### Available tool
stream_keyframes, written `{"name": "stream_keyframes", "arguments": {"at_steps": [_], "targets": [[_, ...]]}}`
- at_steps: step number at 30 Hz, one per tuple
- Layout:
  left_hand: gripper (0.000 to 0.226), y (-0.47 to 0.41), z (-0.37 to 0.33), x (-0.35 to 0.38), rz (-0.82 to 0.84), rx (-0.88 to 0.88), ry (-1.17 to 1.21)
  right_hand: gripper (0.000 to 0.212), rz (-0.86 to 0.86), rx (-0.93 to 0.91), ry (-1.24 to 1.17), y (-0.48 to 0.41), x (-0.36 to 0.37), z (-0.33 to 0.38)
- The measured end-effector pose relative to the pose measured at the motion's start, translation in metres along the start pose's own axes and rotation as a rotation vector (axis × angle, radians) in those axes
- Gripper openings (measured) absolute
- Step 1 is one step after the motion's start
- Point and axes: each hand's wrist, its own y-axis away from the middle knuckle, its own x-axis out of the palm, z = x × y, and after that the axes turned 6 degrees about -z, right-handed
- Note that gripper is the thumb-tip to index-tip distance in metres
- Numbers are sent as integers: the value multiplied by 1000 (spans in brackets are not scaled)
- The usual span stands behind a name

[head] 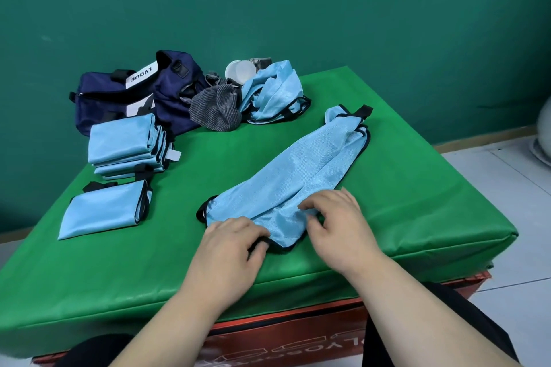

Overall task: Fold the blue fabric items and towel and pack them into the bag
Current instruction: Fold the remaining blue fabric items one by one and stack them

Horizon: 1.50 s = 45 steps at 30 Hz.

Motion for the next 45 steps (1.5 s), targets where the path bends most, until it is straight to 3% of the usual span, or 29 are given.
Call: {"name": "stream_keyframes", "arguments": {"at_steps": [5,10,14,19,23,29,34,36,40,45], "targets": [[28,2,-7,1,66,114,126,25,262,3,173,-1,-10,-2],[39,-1,-7,1,-15,102,174,18,238,41,256,-2,-17,-6],[38,-26,-4,4,-99,-43,92,23,184,52,264,-1,-23,-10],[45,-73,3,10,56,-315,-105,33,117,56,266,-1,-24,-13],[44,-102,2,10,119,-476,-61,29,83,79,224,-1,-22,-14],[37,-96,-14,6,-72,-353,44,35,17,92,171,-4,-21,-16],[25,-63,-25,12,-17,42,-13,37,-120,134,108,-8,-22,-16],[22,-49,-25,17,-19,123,39,39,-172,143,91,-8,-22,-17],[24,-42,-17,19,-156,104,62,37,-159,158,76,-7,-22,-17],[27,-56,-9,11,-170,-161,33,41,-48,143,142,-6,-18,-15]]}}
